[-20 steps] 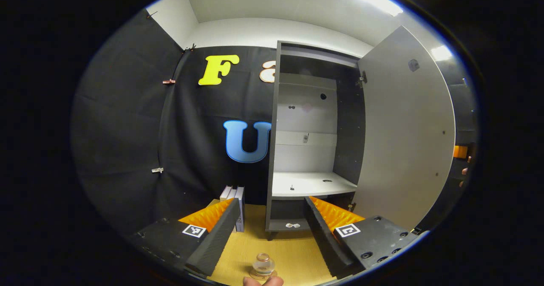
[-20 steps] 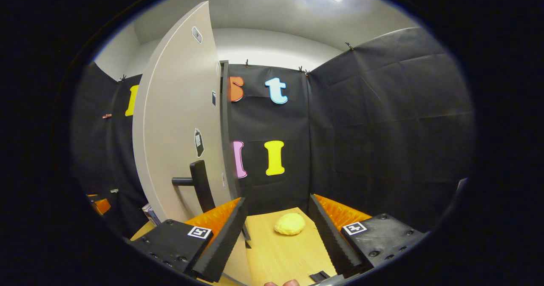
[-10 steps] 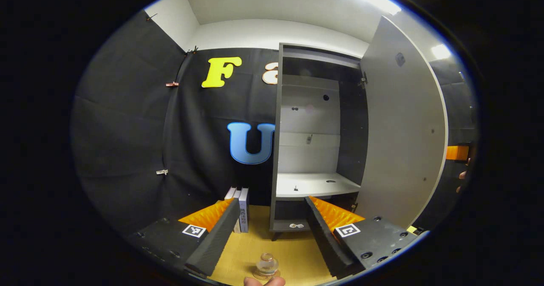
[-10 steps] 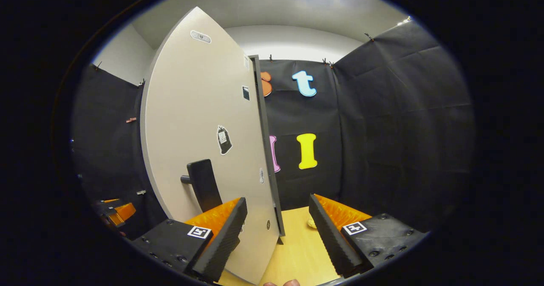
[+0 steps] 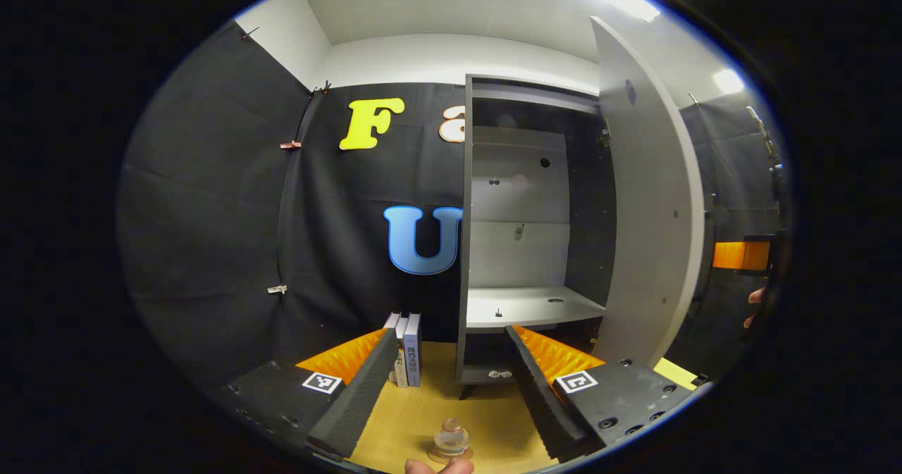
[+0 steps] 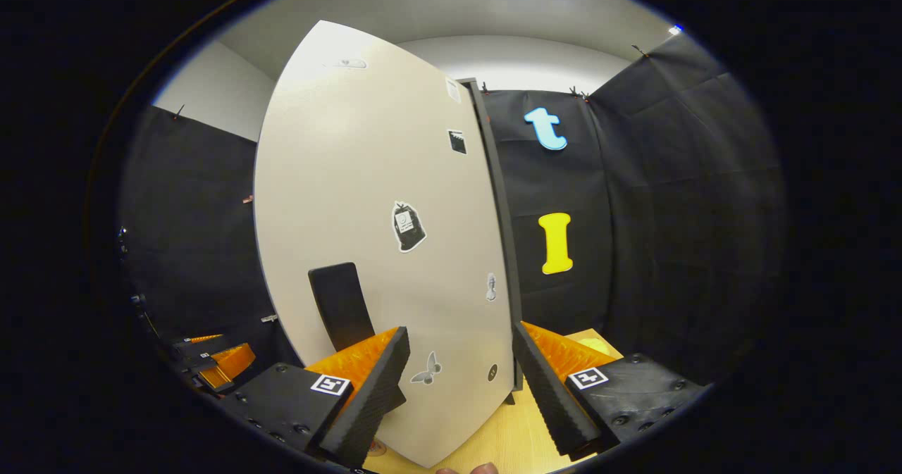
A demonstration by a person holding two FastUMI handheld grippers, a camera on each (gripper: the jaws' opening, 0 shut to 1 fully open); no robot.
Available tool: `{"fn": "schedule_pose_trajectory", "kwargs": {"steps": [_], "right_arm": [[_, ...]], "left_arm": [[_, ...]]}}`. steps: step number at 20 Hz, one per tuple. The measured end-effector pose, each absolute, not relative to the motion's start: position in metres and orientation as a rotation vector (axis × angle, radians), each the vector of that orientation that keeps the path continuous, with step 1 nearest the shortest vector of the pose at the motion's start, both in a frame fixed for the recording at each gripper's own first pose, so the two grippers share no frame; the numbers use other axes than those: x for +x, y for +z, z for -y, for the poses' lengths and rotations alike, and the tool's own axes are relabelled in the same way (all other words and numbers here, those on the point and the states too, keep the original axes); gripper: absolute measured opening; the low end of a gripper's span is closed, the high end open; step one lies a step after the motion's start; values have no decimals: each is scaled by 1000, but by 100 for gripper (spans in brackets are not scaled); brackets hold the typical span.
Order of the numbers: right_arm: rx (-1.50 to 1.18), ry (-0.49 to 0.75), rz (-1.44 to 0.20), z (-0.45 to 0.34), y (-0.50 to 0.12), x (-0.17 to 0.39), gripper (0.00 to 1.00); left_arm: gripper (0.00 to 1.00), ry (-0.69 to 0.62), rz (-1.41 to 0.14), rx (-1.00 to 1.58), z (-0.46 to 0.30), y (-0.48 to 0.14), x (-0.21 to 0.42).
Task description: Open the cabinet door with the right hand, grasp the bottle in the cabinet with the left hand and place it on the coaster, then close the cabinet door with the right hand.
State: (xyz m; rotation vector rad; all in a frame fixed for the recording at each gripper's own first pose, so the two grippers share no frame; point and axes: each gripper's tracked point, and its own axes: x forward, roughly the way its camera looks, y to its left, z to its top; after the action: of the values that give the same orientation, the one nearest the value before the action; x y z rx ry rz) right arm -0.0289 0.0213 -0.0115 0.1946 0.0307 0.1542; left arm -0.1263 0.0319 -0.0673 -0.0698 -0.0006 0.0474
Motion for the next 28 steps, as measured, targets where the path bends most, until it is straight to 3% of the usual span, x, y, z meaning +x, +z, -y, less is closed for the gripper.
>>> {"fn": "schedule_pose_trajectory", "kwargs": {"steps": [9,28], "right_arm": [[208,314,-99,-85,-29,-27,98],[140,176,-54,-48,-34,-37,98]], "left_arm": [[92,55,4,-72,-33,-63,-127],[92,42,35,-58,-22,-40,-120]]}}
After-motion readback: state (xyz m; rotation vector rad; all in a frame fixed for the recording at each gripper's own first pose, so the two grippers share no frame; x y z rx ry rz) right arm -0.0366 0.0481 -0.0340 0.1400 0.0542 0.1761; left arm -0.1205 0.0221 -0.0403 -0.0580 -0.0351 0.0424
